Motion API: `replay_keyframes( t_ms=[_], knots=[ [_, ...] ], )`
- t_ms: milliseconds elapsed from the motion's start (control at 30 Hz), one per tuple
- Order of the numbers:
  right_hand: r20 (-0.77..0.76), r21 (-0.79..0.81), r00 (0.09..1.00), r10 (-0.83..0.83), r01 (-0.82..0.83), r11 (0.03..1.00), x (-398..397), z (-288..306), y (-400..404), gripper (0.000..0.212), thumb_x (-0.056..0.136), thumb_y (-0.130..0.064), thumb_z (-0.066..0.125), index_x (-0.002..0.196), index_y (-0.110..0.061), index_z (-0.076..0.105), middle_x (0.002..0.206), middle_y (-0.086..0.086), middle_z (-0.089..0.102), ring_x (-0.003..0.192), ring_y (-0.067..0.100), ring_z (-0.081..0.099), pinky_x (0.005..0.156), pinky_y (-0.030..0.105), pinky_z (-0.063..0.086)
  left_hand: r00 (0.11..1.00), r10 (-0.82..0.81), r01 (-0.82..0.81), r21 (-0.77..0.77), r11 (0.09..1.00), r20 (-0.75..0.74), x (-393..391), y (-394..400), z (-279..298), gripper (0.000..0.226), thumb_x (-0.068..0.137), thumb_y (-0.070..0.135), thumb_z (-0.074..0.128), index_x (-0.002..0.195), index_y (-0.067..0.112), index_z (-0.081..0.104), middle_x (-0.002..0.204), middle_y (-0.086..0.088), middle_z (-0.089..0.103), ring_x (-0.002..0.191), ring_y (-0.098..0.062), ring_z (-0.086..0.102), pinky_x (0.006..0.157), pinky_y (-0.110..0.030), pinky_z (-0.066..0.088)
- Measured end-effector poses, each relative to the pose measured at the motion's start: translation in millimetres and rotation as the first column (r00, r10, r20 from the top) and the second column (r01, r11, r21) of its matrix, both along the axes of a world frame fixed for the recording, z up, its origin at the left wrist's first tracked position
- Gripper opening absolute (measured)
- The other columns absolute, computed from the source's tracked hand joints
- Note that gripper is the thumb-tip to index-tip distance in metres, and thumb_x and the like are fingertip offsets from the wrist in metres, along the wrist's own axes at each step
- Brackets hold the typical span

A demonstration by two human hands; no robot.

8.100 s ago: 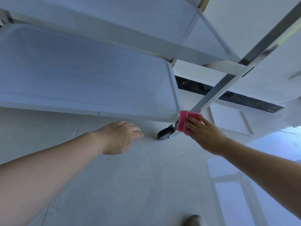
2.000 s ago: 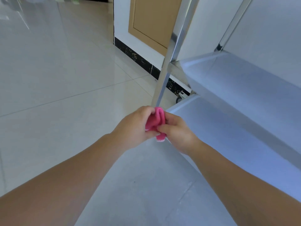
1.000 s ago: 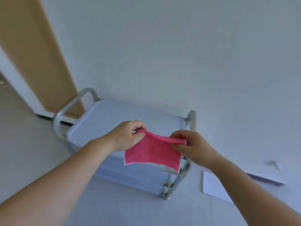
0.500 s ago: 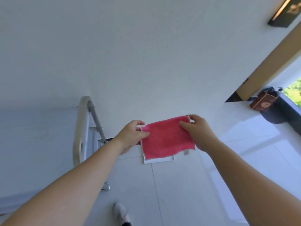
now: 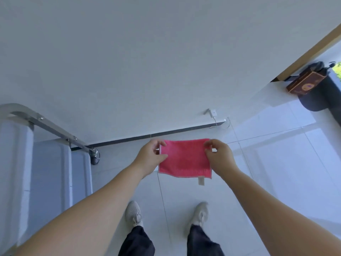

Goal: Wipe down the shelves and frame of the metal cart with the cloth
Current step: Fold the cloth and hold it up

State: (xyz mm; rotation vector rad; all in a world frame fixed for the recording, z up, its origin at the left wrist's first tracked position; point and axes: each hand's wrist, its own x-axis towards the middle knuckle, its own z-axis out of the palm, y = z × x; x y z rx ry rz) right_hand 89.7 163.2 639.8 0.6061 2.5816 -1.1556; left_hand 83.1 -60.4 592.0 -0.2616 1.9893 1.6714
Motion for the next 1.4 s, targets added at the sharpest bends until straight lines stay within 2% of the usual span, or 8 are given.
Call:
replay_keyframes(
  t_ms=[100,200,267,400,833,1067,1233,1400],
  knots=[
    [0.132,-0.007,0.980,0.148,-0.148,0.989,-30,-47,21,0.045,0.081,-0.003,0.047,0.118,-0.024,0.060,0.088,-0.004,0.063,0.065,0.011,0.057,0.054,0.018,0.044,0.998,-0.019,0.025,-0.101,0.995,0.052,-15,17,-46,0.036,0.081,0.000,0.063,0.105,0.026,0.060,0.088,-0.001,0.062,0.066,-0.005,0.058,0.060,-0.014,0.045],
    [0.270,-0.064,0.909,0.319,-0.313,0.947,-59,-110,37,0.070,0.072,0.005,0.044,0.138,-0.020,0.043,0.112,0.003,0.059,0.084,0.022,0.063,0.067,0.033,0.056,0.997,-0.027,0.042,-0.227,0.973,0.069,-24,35,-106,0.051,0.079,0.001,0.064,0.122,0.026,0.052,0.084,0.009,0.053,0.053,0.002,0.050,0.047,-0.007,0.039],
    [0.303,-0.079,0.866,0.397,-0.392,0.916,-74,-161,45,0.073,0.071,0.009,0.046,0.140,-0.016,0.040,0.122,0.003,0.052,0.092,0.028,0.062,0.071,0.042,0.058,0.997,-0.035,0.056,-0.302,0.952,0.075,-29,48,-156,0.059,0.079,0.002,0.065,0.129,0.027,0.047,0.104,0.007,0.052,0.055,0.002,0.051,0.048,-0.007,0.039],
    [0.358,0.005,0.771,0.527,-0.566,0.824,-98,-286,57,0.074,0.073,0.004,0.050,0.143,-0.013,0.034,0.134,0.007,0.045,0.110,0.027,0.053,0.092,0.033,0.046,0.989,-0.134,0.150,-0.423,0.894,0.066,-43,70,-274,0.068,0.079,0.000,0.059,0.138,0.025,0.037,0.148,0.007,0.030,0.105,-0.024,0.056,0.072,-0.015,0.039],
    [0.436,0.129,0.681,0.588,-0.694,0.709,-140,-662,41,0.070,0.078,0.003,0.050,0.143,-0.012,0.030,0.132,0.014,0.040,0.111,0.033,0.050,0.086,0.029,0.043,0.944,-0.310,0.314,-0.592,0.742,0.111,-90,52,-623,0.080,0.079,-0.006,0.057,0.147,0.015,0.020,0.158,0.002,0.006,0.136,-0.022,0.033,0.104,-0.031,0.038],
    [0.451,0.227,0.640,0.622,-0.757,0.613,-150,-729,24,0.075,0.081,0.004,0.046,0.148,-0.014,0.017,0.135,0.015,0.029,0.104,0.034,0.053,0.084,0.033,0.045,0.946,-0.300,0.306,-0.646,0.699,0.123,-94,44,-693,0.078,0.082,-0.006,0.055,0.148,0.011,0.015,0.157,-0.005,0.000,0.134,-0.028,0.035,0.104,-0.034,0.037],
    [0.592,0.345,0.588,0.551,-0.803,0.487,-152,-734,25,0.080,0.086,-0.002,0.047,0.149,-0.028,0.006,0.134,0.018,0.028,0.096,0.038,0.057,0.071,0.039,0.043,0.914,-0.294,0.397,-0.761,0.512,0.280,-95,39,-692,0.083,0.082,0.012,0.062,0.147,0.025,0.012,0.154,-0.006,-0.004,0.130,-0.031,0.034,0.093,-0.041,0.043],
    [0.534,0.288,0.611,0.584,-0.781,0.554,-157,-683,24,0.068,0.082,-0.004,0.053,0.141,-0.024,0.025,0.121,0.014,0.040,0.068,0.025,0.049,0.051,0.028,0.037,0.944,-0.216,0.331,-0.708,0.624,0.250,-102,33,-631,0.068,0.082,0.013,0.059,0.141,0.017,0.026,0.153,-0.009,0.010,0.130,-0.033,0.034,0.096,-0.043,0.041]
  ],
)
